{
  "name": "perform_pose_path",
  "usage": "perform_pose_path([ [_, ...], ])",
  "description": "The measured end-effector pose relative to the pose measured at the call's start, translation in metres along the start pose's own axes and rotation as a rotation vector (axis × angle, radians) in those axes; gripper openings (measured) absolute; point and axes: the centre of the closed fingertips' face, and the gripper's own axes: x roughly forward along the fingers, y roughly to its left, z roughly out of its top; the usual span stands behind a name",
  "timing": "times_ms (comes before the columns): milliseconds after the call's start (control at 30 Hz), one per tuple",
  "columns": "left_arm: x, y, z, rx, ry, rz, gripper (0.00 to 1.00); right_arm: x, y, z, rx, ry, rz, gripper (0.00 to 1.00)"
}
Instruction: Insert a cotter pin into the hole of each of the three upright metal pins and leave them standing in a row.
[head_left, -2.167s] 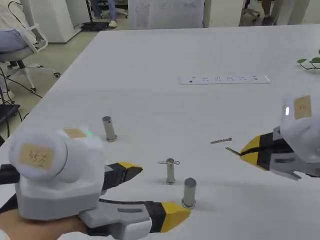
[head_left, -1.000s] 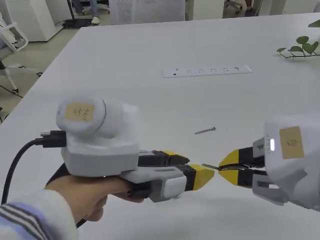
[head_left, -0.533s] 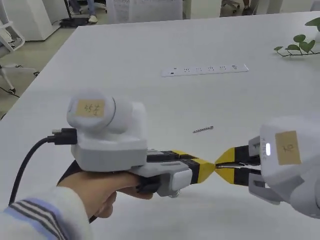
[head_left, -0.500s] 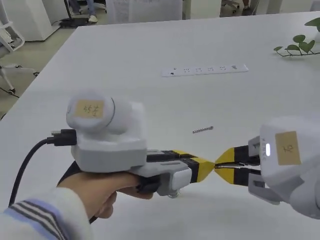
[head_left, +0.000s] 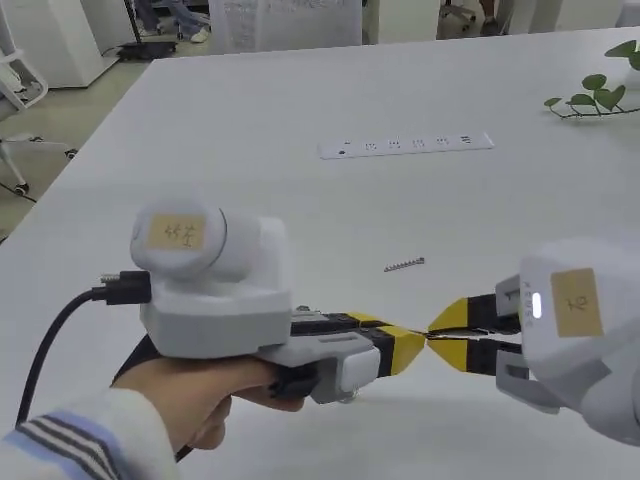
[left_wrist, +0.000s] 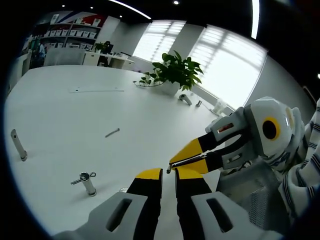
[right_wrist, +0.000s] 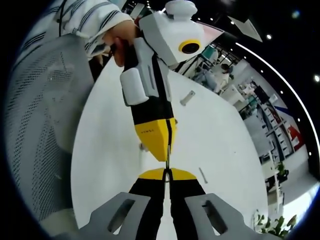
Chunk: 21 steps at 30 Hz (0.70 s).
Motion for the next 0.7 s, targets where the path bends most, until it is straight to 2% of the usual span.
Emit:
perform_pose_path([
  [300, 0.0015, -0.0011, 0.0007, 0.012, -0.004, -0.001, 0.06, -0.0017, 0.0001, 0.0007, -0.002, -0.002, -0.002, 0.03],
  [400, 0.0015, -0.0036, 0.0009, -0.01, -0.009, -0.017, 0.05, -0.0022, 0.0, 0.0015, -0.009, -0.004, -0.002, 0.03],
  [700, 0.0004, -0.0056, -0.0002, 0.013, -0.003, -0.025, 0.03, -0.0033, 0.0013, 0.0024, -0.02, -0.004, 0.001, 0.03],
])
